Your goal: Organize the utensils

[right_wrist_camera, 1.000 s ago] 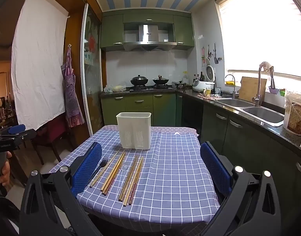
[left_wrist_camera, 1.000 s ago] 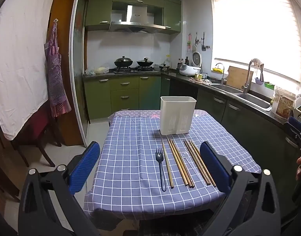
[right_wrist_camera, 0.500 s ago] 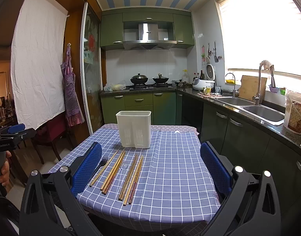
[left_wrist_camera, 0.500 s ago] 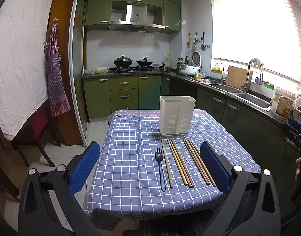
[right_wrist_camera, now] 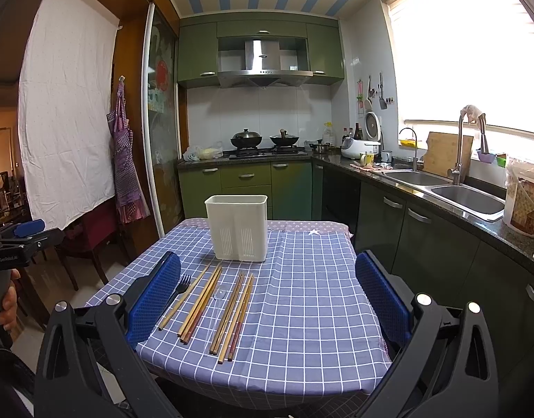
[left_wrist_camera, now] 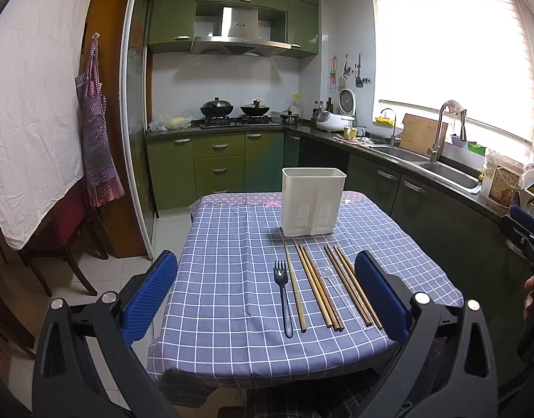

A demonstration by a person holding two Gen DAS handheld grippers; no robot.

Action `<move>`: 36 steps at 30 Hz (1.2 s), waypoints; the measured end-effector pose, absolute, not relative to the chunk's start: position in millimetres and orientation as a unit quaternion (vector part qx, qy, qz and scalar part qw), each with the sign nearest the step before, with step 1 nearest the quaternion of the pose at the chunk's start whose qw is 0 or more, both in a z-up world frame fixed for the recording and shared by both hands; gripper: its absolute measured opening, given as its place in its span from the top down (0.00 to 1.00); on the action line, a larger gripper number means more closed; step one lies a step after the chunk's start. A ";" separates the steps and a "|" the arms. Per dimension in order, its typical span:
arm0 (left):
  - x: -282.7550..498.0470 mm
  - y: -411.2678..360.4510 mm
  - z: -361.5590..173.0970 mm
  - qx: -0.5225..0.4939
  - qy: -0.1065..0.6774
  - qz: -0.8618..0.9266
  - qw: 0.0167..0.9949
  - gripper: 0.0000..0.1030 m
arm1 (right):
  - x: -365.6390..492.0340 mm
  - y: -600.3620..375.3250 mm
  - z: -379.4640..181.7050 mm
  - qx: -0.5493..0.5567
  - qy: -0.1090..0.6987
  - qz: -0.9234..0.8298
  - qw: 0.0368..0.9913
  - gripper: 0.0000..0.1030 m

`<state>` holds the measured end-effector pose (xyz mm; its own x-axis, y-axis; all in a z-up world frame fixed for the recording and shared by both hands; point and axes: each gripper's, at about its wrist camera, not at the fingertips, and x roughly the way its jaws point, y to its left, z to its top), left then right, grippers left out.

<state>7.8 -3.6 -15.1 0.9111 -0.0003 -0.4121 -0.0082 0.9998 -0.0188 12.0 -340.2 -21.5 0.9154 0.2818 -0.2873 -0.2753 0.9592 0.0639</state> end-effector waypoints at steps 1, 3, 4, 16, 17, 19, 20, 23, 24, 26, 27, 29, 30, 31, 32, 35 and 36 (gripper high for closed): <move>7.8 -3.8 -15.4 -0.010 0.211 0.002 0.977 0.06 | 12.0 -339.8 -21.9 0.010 0.148 0.142 0.979 0.04; 8.2 -3.8 -15.8 -0.010 0.211 0.002 0.977 0.06 | 12.6 -340.9 -22.0 0.011 0.148 0.143 0.979 0.04; 8.2 -4.0 -16.4 -0.010 0.212 0.001 0.977 0.06 | 12.7 -340.5 -22.3 0.012 0.149 0.143 0.978 0.04; 8.6 -6.6 -18.8 -0.009 0.216 -0.001 0.976 0.06 | 16.0 -338.4 -27.7 0.010 0.155 0.143 0.977 0.04; 8.8 -7.1 -19.0 -0.009 0.216 -0.001 0.976 0.06 | 16.9 -337.4 -27.4 0.010 0.156 0.143 0.977 0.04; 10.2 -7.3 -19.7 -0.009 0.219 -0.001 0.976 0.06 | 17.4 -336.7 -27.5 0.010 0.157 0.143 0.977 0.04; 11.6 -6.7 -19.8 -0.009 0.220 -0.001 0.976 0.06 | 17.6 -336.9 -27.3 0.010 0.157 0.143 0.977 0.04; 12.3 -6.7 -20.0 -0.009 0.223 0.000 0.975 0.06 | 17.1 -335.7 -28.2 0.010 0.158 0.144 0.977 0.04; 12.2 -6.9 -20.4 -0.008 0.224 0.000 0.975 0.06 | 16.6 -334.7 -28.8 0.010 0.158 0.144 0.977 0.04; 13.8 -6.5 -18.8 -0.008 0.225 0.000 0.974 0.06 | 16.4 -332.3 -29.2 0.009 0.159 0.145 0.976 0.04; 13.8 -6.5 -18.9 -0.008 0.225 0.000 0.974 0.06 | 16.5 -331.9 -29.4 0.009 0.159 0.146 0.976 0.04; 13.8 -6.5 -19.1 -0.008 0.225 0.000 0.974 0.06 | 15.6 -331.9 -30.0 0.009 0.159 0.146 0.976 0.04; 13.9 -6.6 -19.1 -0.008 0.226 0.000 0.974 0.06 | 15.5 -331.8 -30.1 0.009 0.159 0.145 0.976 0.04; 13.8 -6.7 -19.4 -0.008 0.226 0.000 0.974 0.06 | 15.5 -331.8 -30.2 0.009 0.159 0.145 0.976 0.04; 13.6 -6.6 -19.6 -0.008 0.226 -0.001 0.974 0.06 | 16.0 -332.8 -29.9 0.009 0.159 0.146 0.976 0.04; 13.8 -6.5 -19.5 -0.008 0.226 0.000 0.974 0.06 | 15.9 -332.4 -30.0 0.008 0.160 0.146 0.976 0.04; 13.8 -6.5 -19.6 -0.008 0.227 0.000 0.974 0.06 | 16.6 -332.5 -28.8 0.008 0.160 0.147 0.976 0.04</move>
<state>13.8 -6.5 -19.6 0.8973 -0.0045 -0.4414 -0.0029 0.9999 -0.0162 16.6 -332.5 -28.8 0.9054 0.2893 -0.3106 -0.2842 0.9567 0.0629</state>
